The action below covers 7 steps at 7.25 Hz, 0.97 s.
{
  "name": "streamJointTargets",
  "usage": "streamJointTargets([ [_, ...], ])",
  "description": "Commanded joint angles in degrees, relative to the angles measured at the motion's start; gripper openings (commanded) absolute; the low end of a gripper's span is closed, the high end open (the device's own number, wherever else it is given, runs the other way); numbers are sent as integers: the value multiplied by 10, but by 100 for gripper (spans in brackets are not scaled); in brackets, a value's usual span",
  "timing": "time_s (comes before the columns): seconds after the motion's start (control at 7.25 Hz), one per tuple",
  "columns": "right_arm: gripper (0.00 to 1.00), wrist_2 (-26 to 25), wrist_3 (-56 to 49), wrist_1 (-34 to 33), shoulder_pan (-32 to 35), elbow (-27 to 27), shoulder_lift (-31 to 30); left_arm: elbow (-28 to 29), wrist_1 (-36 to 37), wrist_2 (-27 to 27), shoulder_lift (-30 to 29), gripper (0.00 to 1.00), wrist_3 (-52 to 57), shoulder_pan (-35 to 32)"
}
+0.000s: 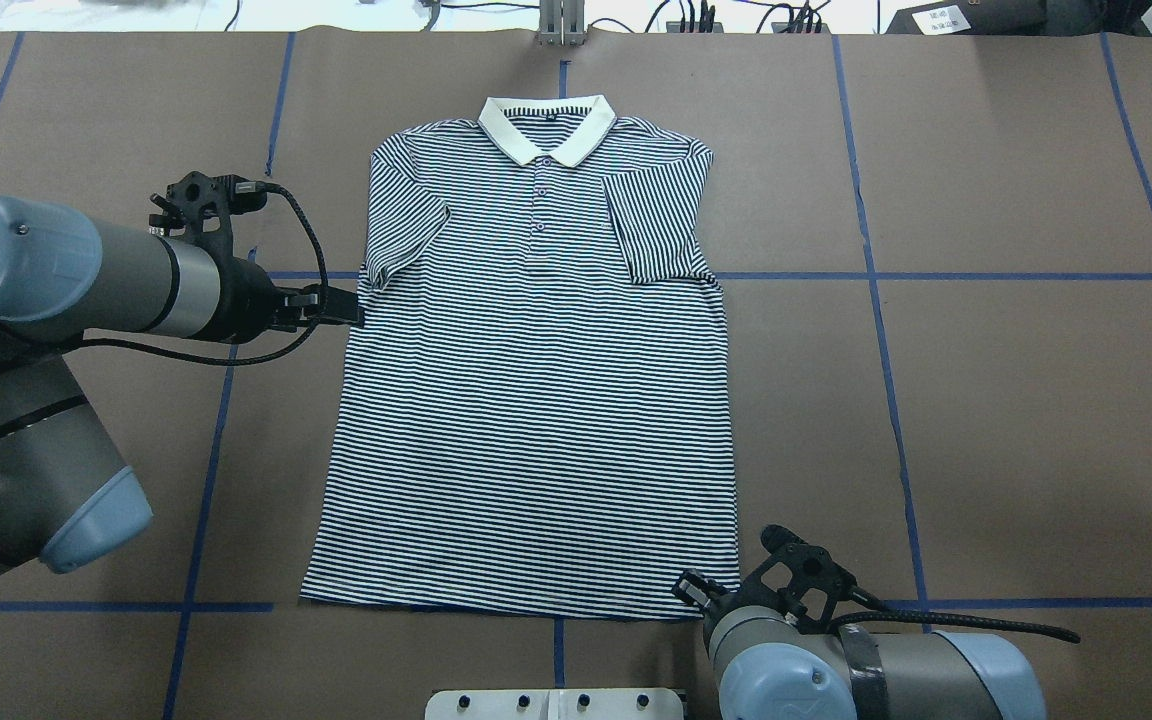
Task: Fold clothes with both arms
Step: 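Grasp the hem corners with the left and right grippers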
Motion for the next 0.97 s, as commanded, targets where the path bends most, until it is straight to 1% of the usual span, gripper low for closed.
streamJointTargets([
  [0.0, 35, 0, 1, 0, 0, 0, 0, 0, 0, 1, -1, 88, 0, 0],
  [0.14, 10, 0, 1, 0, 0, 0, -1, 0, 0, 0, -1, 88, 0, 0],
  [0.28, 0, 0, 1, 0, 0, 0, -1, -3, 0, 1, -2, 88, -1, 0],
  [0.55, 0, 0, 1, 0, -1, 5, 1, -5, 1, 1, -2, 88, -2, 0],
  [0.69, 0, 0, 1, 0, -1, 9, 7, -10, 1, 3, 0, 88, -20, 0],
  [0.83, 0, 1, -1, 0, 0, 13, 6, -24, 5, 29, 4, 88, -64, 2],
])
